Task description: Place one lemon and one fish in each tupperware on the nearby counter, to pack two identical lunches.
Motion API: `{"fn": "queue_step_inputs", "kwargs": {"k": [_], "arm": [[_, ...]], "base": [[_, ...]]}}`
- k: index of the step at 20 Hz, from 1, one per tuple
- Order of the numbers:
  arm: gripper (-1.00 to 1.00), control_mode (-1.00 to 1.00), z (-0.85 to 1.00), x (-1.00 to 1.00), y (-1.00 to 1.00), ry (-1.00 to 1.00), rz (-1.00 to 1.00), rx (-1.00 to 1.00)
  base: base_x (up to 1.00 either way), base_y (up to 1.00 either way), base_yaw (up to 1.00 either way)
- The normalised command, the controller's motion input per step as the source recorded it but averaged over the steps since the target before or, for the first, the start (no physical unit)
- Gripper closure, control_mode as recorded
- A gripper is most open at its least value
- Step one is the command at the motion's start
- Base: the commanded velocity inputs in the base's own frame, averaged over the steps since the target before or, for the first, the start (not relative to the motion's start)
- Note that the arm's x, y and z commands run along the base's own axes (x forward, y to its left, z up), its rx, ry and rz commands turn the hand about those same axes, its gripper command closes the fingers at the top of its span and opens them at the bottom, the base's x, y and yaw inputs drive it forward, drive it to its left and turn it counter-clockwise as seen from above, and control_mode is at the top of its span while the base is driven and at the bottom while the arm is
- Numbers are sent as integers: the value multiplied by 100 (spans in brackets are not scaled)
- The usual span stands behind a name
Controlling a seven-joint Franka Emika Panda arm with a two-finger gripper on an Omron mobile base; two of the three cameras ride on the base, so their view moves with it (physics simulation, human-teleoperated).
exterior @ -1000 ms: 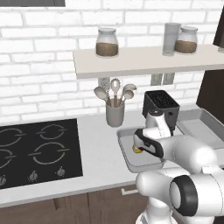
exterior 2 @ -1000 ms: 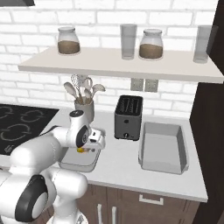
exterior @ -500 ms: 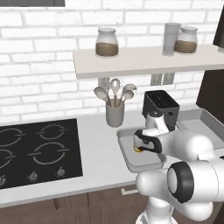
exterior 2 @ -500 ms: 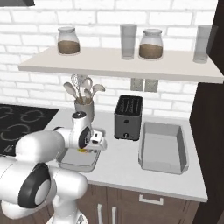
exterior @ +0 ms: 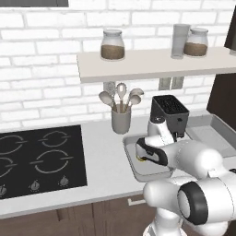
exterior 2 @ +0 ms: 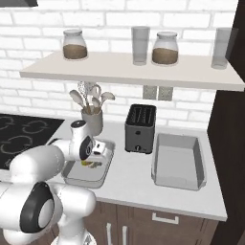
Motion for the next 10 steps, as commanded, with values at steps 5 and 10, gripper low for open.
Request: {"fn": "queue_step_inputs", "kwargs": {"k": [5, 10], "arm": [[-100, -100, 26, -62, 0, -8, -1, 0], [-100, -100, 65, -92, 0, -17, -1, 0]], "base": [[0, 0, 0], [0, 0, 0]]}}
